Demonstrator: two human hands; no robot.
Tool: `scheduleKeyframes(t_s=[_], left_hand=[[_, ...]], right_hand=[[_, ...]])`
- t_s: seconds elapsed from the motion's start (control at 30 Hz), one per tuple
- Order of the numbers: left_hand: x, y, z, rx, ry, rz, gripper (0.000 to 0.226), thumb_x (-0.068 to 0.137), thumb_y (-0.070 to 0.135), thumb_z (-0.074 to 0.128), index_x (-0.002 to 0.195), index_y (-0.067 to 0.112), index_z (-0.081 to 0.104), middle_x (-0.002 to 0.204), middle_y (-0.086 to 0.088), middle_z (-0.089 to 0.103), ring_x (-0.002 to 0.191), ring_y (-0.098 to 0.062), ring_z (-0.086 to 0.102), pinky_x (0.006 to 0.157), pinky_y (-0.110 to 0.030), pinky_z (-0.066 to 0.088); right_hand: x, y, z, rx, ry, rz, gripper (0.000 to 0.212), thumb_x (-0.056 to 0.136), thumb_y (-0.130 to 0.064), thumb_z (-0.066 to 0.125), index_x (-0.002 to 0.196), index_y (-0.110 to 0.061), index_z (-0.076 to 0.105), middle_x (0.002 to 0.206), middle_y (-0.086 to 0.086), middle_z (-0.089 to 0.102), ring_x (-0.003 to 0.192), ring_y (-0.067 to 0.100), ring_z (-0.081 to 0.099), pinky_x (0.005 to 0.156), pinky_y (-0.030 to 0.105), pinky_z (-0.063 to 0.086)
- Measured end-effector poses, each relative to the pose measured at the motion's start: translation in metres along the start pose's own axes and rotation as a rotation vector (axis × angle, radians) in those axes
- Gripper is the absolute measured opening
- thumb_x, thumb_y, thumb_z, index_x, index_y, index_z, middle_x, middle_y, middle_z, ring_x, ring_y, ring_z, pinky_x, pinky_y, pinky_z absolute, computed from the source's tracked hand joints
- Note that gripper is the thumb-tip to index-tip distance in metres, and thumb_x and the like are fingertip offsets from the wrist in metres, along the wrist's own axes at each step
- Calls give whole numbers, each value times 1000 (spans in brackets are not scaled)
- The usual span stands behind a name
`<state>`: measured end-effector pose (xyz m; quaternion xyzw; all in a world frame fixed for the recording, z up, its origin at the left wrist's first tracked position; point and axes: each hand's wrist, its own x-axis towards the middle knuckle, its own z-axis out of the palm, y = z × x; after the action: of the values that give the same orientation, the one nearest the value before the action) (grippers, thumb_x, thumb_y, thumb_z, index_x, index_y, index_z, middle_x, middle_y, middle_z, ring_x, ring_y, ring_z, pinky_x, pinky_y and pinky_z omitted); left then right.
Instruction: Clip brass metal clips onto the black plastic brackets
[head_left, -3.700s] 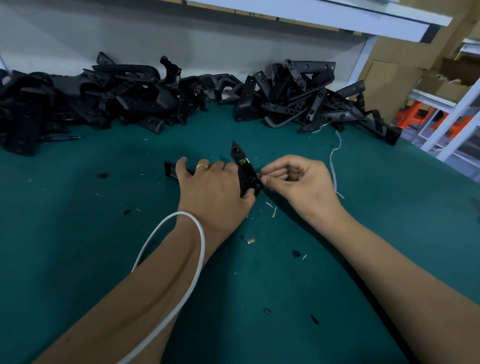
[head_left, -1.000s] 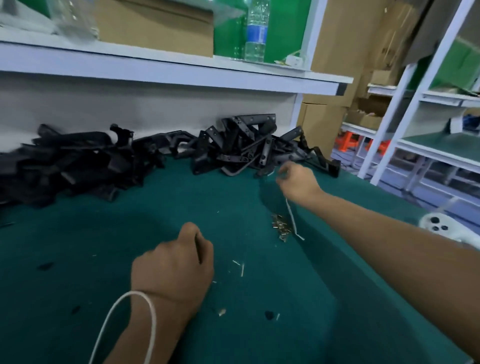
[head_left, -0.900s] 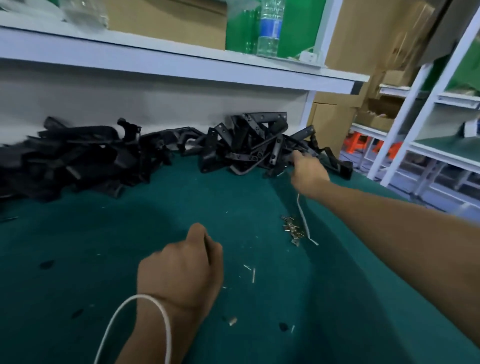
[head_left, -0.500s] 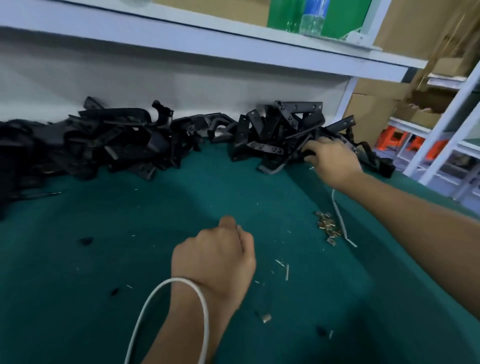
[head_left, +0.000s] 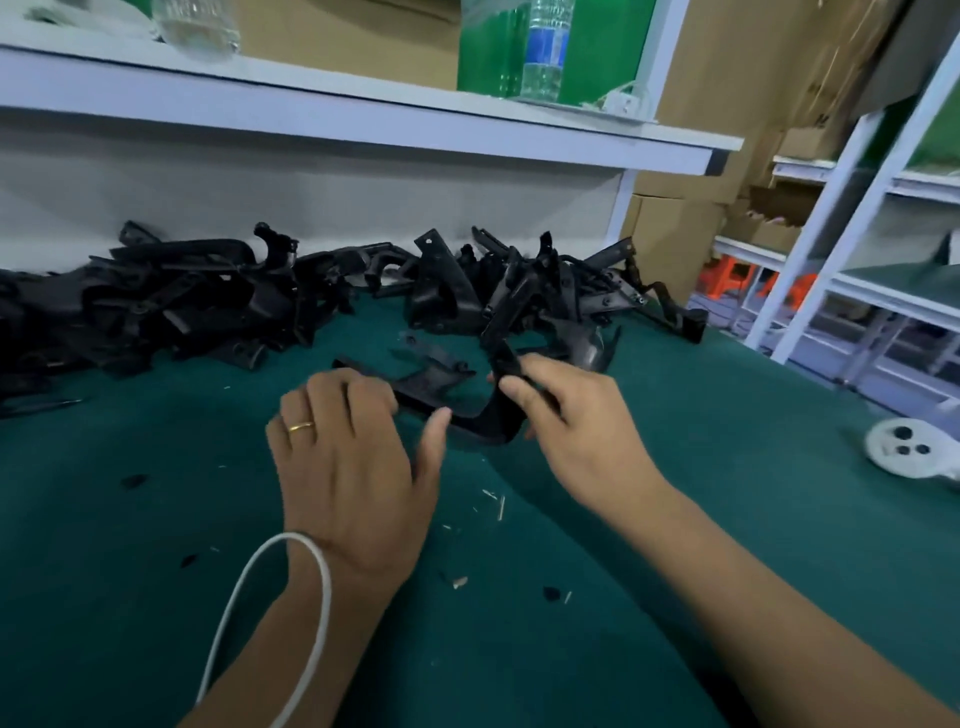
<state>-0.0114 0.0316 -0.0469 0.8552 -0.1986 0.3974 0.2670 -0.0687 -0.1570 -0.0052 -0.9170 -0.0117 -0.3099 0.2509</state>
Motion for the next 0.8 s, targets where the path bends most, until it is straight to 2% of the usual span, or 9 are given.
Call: scheduleKeyframes(t_s=[0.07, 0.13, 0.23, 0.3, 0.37, 0.43, 0.5, 0.67, 0.8], left_hand=[[-1, 3, -2, -6, 53, 66, 50, 96, 57, 56, 111, 10, 53, 116, -15, 47, 103, -37, 44, 91, -51, 34], [-1, 8, -1, -12, -49, 169, 53, 95, 60, 56, 118, 12, 56, 119, -12, 53, 107, -38, 48, 98, -51, 33], [2, 9, 1, -181, -453, 91, 50, 97, 72, 40, 105, 23, 48, 90, 3, 62, 85, -24, 60, 74, -38, 44], [4, 6, 5, -187, -624, 30, 51, 89, 76, 33, 102, 27, 39, 85, 4, 59, 79, -22, 57, 66, -37, 43], [4, 4, 8, -136, -618, 57, 51, 88, 73, 34, 108, 26, 41, 87, 3, 57, 81, -22, 52, 72, -36, 40], [3, 5, 8, -115, -610, 60, 52, 86, 73, 34, 110, 29, 45, 88, 6, 56, 81, -18, 45, 83, -36, 41], [2, 5, 9, -110, -604, 55, 50, 84, 76, 36, 103, 30, 48, 86, 10, 56, 82, -17, 43, 92, -37, 40], [0, 2, 13, 31, -584, 101, 45, 87, 73, 39, 86, 29, 48, 81, 11, 60, 96, -22, 54, 92, -41, 37], [0, 2, 15, 57, -576, 114, 44, 87, 72, 36, 81, 30, 49, 80, 10, 58, 96, -21, 54, 92, -42, 38]], right_hand=[[-6, 1, 8, -34, -62, -11, 28, 106, -32, 57, 81, -20, 52, 73, -7, 55, 73, 20, 56, 68, 49, 49], [-11, 1, 15, 22, -176, -57, 20, 104, -27, 60, 85, -21, 61, 75, -10, 59, 74, 13, 58, 70, 43, 50], [-13, 8, 10, 198, -291, -75, 12, 102, -22, 66, 97, -16, 75, 85, -18, 67, 73, -3, 64, 69, 12, 44], [-8, 23, -4, 170, -241, -53, 21, 102, -31, 66, 101, -14, 78, 90, -14, 70, 73, -3, 65, 69, 16, 46], [-1, 49, -20, 23, -75, 33, 26, 105, -35, 61, 104, -16, 79, 94, -6, 71, 78, 7, 65, 72, 35, 53], [5, 75, -33, -211, 54, 183, 22, 105, -33, 59, 106, -22, 78, 103, -3, 70, 91, 16, 64, 82, 43, 54], [6, 92, -36, -298, 35, 294, 19, 105, -34, 59, 108, -28, 77, 108, -4, 67, 95, 18, 61, 87, 44, 54], [6, 97, -17, -239, -138, 351, 22, 100, -42, 67, 102, -24, 79, 105, 0, 59, 99, 21, 56, 87, 45, 52], [11, 92, -13, -257, -128, 341, 11, 92, -35, 78, 90, -24, 78, 100, 1, 60, 98, 21, 54, 82, 34, 45]])
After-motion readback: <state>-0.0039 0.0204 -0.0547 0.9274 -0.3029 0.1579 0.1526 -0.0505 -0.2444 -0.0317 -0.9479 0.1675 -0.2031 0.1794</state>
